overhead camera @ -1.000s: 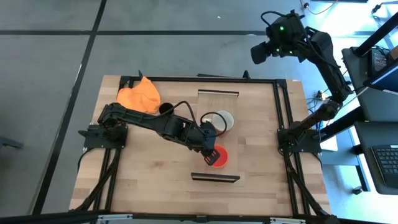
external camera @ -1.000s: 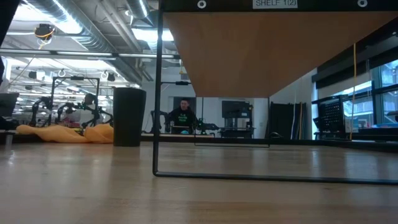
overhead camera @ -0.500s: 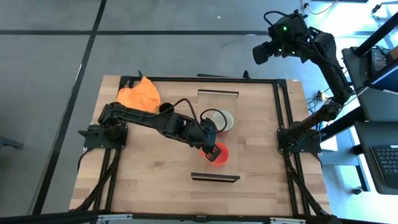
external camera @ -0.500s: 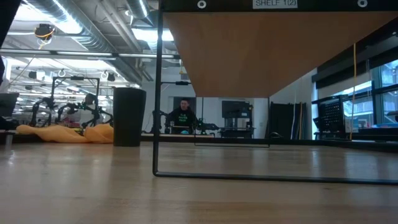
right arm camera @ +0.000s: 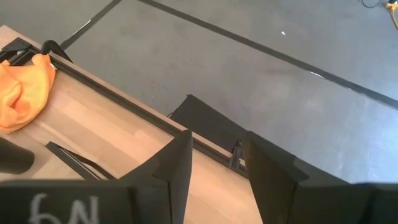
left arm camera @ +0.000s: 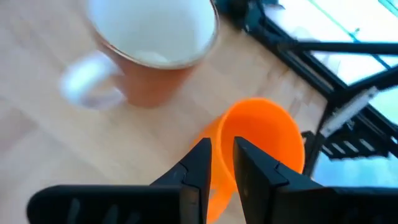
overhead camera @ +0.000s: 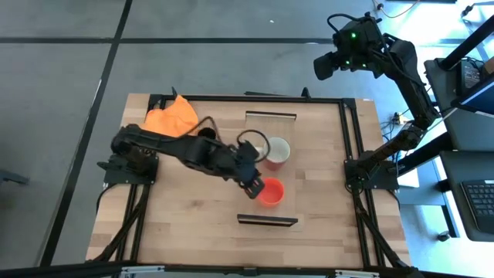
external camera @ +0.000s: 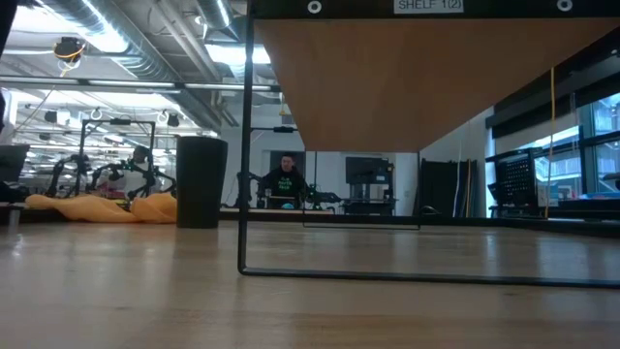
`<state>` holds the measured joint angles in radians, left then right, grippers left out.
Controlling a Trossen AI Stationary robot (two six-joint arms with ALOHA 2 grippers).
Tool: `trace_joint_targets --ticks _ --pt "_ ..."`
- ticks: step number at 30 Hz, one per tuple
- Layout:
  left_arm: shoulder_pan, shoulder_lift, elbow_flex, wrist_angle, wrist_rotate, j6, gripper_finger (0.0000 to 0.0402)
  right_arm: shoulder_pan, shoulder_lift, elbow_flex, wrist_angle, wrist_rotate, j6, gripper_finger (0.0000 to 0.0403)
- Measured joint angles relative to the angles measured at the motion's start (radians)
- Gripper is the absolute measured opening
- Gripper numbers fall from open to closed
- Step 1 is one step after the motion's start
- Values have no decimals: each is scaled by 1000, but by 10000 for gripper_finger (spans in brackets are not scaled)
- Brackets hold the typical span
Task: Stack small to large cups/mugs on shelf
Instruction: Put the black cup on the shelf
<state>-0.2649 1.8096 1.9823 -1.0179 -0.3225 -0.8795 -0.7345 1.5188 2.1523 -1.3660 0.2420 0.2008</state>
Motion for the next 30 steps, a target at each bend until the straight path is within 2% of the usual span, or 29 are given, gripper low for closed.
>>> trace_joint_targets --ticks 5,10,13,17,21,23,25,27,30 --pt "-10 -72 0 -198 -145 -24 60 0 0 0 -7 -5 0 145" --pt "63 -94 0 -474 -169 -84 62 0 0 0 -8 -8 0 145" --pt "125 -94 0 -530 -166 -13 59 0 0 0 -8 -8 -4 145" --pt "258 -94 -27 -495 -59 218 58 0 0 0 -8 -8 -24 145" --pt "465 -92 -82 -493 19 313 57 0 0 0 -10 -8 -28 145" --pt "577 -92 -122 -492 107 357 57 0 0 0 -19 -8 -43 145" --pt "662 -92 -163 -484 201 472 57 0 0 0 -30 -8 -57 145" --pt "700 -111 -210 -464 269 646 57 0 0 0 -38 -8 -76 145" --pt "701 -165 -283 -433 279 852 57 0 0 0 -46 -8 -100 145"
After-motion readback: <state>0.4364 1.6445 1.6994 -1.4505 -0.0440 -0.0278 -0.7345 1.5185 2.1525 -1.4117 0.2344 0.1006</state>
